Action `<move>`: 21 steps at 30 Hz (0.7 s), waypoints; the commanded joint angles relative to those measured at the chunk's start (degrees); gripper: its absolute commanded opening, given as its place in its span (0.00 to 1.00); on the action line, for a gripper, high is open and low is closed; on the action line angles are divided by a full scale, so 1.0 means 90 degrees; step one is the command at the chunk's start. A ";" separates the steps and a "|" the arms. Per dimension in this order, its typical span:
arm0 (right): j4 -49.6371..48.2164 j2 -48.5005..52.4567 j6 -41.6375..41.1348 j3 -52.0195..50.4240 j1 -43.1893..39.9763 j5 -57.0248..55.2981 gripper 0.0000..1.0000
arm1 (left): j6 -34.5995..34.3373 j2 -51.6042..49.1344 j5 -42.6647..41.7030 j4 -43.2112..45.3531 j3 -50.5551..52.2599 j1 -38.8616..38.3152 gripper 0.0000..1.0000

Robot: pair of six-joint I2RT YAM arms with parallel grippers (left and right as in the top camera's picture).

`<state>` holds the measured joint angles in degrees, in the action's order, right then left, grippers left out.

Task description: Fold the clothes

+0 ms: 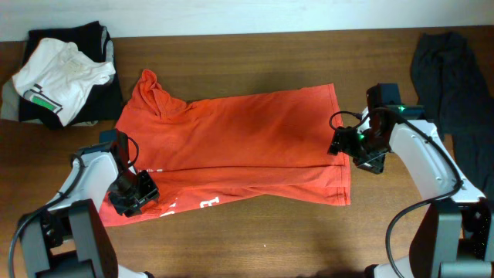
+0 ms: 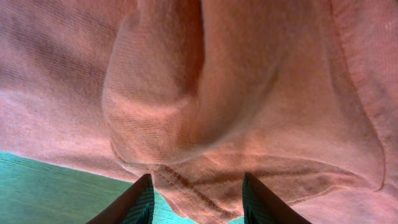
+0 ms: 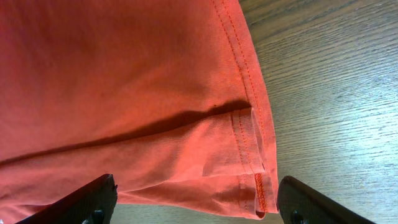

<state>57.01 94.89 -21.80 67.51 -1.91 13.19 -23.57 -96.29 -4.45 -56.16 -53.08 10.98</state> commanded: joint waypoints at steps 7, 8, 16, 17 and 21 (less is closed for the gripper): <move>-0.0027 0.0017 0.0068 0.0000 -0.0034 -0.0036 0.87 | 0.0002 -0.0248 0.0024 0.0090 0.0061 -0.0012 0.01; -0.0027 0.0017 0.0068 0.0000 -0.0034 -0.0036 0.87 | 0.0000 -0.0248 0.0022 0.0095 0.0061 -0.0012 0.01; -0.0078 0.0087 0.0066 -0.0002 -0.0034 -0.0034 0.87 | -0.0061 -0.0245 0.0015 0.0141 0.0034 -0.0007 0.01; -0.0080 0.0143 0.0066 -0.0005 -0.0034 -0.0032 0.87 | -0.0095 -0.0245 -0.0034 0.0141 0.0036 -0.0007 0.01; -0.0104 0.0325 0.0066 -0.0012 -0.0034 -0.0032 0.87 | -0.0087 -0.0245 -0.0539 -0.0175 0.0036 -0.0058 0.20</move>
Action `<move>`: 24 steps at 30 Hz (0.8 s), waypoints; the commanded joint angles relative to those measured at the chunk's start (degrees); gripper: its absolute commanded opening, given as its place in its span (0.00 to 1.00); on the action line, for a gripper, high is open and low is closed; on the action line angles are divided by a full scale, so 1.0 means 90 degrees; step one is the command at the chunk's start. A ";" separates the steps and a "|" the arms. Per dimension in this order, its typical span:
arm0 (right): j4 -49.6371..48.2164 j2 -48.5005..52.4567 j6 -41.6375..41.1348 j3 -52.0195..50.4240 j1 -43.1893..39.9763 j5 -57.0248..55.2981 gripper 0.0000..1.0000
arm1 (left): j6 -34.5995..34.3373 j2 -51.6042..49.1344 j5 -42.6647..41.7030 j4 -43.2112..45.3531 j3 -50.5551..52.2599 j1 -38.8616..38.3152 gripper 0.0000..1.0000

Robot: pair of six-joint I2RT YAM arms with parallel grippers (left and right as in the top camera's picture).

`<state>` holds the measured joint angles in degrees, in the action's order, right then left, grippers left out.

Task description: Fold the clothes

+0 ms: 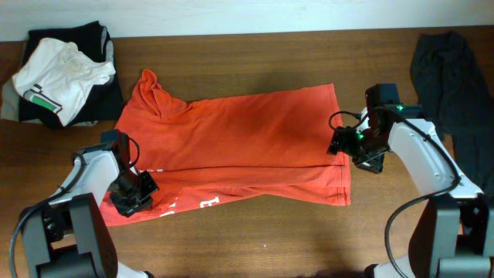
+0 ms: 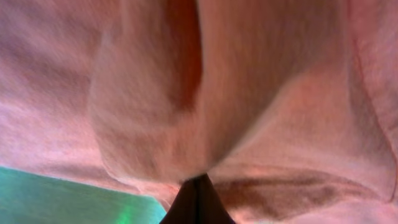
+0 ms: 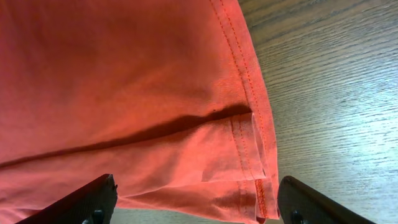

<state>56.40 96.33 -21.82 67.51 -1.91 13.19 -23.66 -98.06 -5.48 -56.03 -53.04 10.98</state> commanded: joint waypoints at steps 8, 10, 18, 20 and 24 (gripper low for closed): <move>-0.0104 0.0202 0.0068 -0.0012 -0.0034 -0.0034 0.87 | -0.0080 -0.0049 -0.0634 -0.0391 0.0034 -0.0138 0.99; -0.0117 0.0202 0.0068 -0.0012 -0.0034 -0.0034 0.87 | -0.0083 -0.0051 -0.0634 -0.0386 0.0058 -0.0138 0.97; -0.0124 0.0202 0.0068 -0.0012 -0.0034 -0.0034 0.87 | -0.0085 -0.0051 -0.0634 -0.0119 0.0223 -0.0138 0.32; -0.0124 0.0202 0.0068 -0.0012 -0.0034 -0.0034 0.87 | -0.0085 -0.0051 -0.0634 -0.0117 0.0223 -0.0138 0.19; -0.0124 0.0202 0.0068 -0.0012 -0.0034 -0.0034 0.87 | -0.0083 -0.0051 -0.0634 -0.0117 0.0223 -0.0138 0.17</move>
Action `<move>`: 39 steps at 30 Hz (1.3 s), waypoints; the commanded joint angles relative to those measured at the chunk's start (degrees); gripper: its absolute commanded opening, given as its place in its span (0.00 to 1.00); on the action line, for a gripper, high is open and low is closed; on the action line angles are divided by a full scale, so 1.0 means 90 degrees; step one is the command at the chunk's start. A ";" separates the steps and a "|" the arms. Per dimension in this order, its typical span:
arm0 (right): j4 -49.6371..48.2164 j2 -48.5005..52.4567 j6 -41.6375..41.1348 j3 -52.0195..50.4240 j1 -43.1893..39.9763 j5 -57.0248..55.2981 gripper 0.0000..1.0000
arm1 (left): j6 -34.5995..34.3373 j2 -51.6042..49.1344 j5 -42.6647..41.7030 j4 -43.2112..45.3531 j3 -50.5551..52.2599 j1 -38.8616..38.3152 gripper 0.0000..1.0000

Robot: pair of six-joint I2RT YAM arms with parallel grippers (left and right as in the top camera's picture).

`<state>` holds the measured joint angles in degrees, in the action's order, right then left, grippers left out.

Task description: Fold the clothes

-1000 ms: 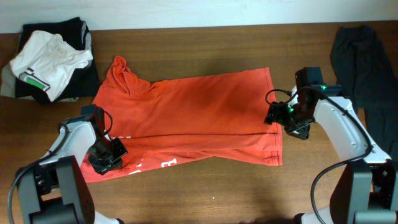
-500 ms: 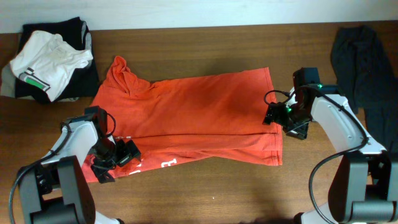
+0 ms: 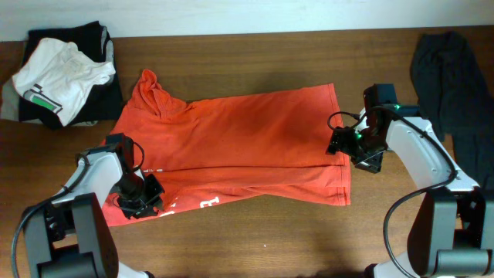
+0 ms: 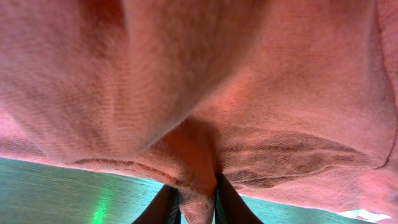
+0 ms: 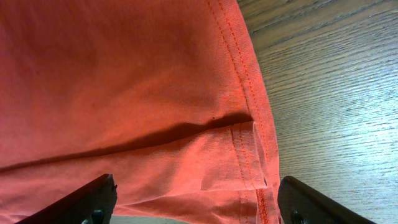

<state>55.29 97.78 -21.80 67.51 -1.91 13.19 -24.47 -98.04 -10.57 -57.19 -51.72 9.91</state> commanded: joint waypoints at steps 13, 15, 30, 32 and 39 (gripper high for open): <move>0.0063 0.0308 0.0058 -0.0189 -0.0034 -0.0002 0.87 | 0.0007 -0.0053 -0.0068 0.0678 0.0075 -0.0019 0.01; -0.0243 0.0425 0.0041 -0.0413 -0.0034 0.0017 0.80 | 0.0007 -0.0053 -0.0068 0.0695 0.0075 -0.0019 0.01; -0.0580 0.0471 0.0044 -0.0942 -0.0041 -0.0372 0.49 | 0.0012 -0.0053 -0.0068 0.0687 0.0075 -0.0019 0.01; -0.0580 0.0471 0.0044 -0.0962 -0.0041 -0.0393 0.49 | 0.0012 -0.0053 -0.0068 0.0687 0.0075 -0.0019 0.01; -0.0546 0.0471 0.0041 -0.0967 -0.0041 -0.0464 0.28 | 0.0012 -0.0053 -0.0070 0.0682 0.0075 -0.0019 0.01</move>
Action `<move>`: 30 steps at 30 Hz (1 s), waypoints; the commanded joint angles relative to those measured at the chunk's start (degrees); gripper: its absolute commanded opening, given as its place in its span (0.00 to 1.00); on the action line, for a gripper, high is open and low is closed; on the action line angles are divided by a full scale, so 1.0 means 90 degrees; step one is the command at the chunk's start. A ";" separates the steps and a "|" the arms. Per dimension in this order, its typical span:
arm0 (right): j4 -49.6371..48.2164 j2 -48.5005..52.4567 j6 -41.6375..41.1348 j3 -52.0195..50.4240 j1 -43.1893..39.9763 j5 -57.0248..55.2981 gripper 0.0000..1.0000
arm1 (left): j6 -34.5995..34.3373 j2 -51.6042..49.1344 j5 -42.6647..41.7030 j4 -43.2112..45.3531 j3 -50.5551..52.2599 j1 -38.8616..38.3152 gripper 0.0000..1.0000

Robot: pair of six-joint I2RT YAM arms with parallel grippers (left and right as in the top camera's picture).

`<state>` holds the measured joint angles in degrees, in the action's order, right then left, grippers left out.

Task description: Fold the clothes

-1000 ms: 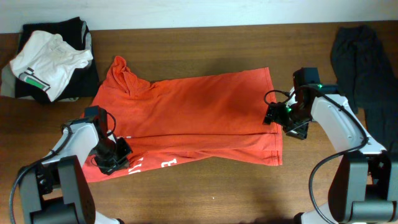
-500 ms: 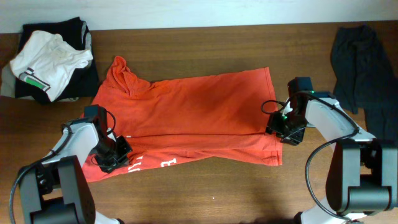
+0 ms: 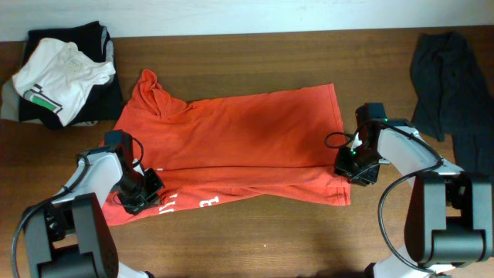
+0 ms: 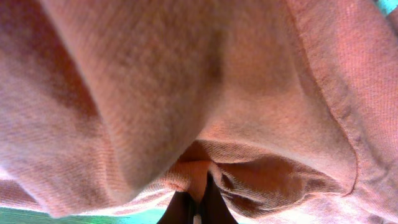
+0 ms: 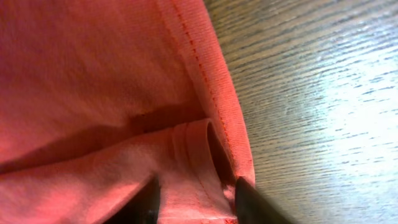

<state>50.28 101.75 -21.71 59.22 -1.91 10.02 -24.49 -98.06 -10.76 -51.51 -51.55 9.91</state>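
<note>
An orange T-shirt (image 3: 247, 139) lies spread across the wooden table, its front long edge folded over along a lengthwise crease. At the shirt's left end, my left gripper (image 3: 137, 191) is shut on a bunched fold of orange cloth (image 4: 198, 177). My right gripper (image 3: 349, 164) sits low at the right hem. In the right wrist view it (image 5: 198, 191) is open, its fingers standing either side of the doubled hem (image 5: 214, 106).
A pile of clothes (image 3: 62, 73), a white garment on black ones, sits at the back left corner. A dark garment (image 3: 444, 69) lies along the right edge. Bare wooden table (image 3: 255, 239) runs in front of the shirt.
My right gripper has come down onto the hem's fold and its fingers stand closer together, cloth between them. My left gripper still pinches the cloth, which bunches more over its jaws.
My left gripper first stood open around a fold at the shirt's left end, then was shut on it and has kept hold since. My right gripper stayed wide open above the right hem, and now sits lower, fingers narrowed around the doubled hem.
</note>
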 commanded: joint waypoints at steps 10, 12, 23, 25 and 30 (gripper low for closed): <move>-0.0374 0.0029 -0.0493 -0.0044 -0.0100 0.0000 0.04 | 0.0012 0.0046 -0.0121 -0.0117 -0.0253 -0.0019 0.01; -0.0568 0.0029 -0.0500 -0.0041 -0.0170 0.0291 0.04 | 0.0012 0.0129 -0.0119 -0.0114 -0.0367 -0.0019 0.01; -0.1562 0.0029 -0.0770 -0.0044 -0.0214 0.0508 0.04 | 0.0007 0.0172 -0.0117 0.0726 -0.0719 -0.0019 0.01; -0.1933 0.0029 -0.0838 -0.0044 -0.0214 0.0508 0.04 | 0.0010 0.0172 -0.0119 0.1311 -0.0719 -0.0019 0.01; -0.2346 0.0029 -0.0838 -0.0044 -0.0214 0.0505 0.04 | 0.0010 0.0172 -0.0117 0.2446 -0.0719 -0.0019 0.01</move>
<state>30.13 101.78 -28.60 58.98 -3.44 14.52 -24.51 -97.93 -11.42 -31.81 -57.14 9.91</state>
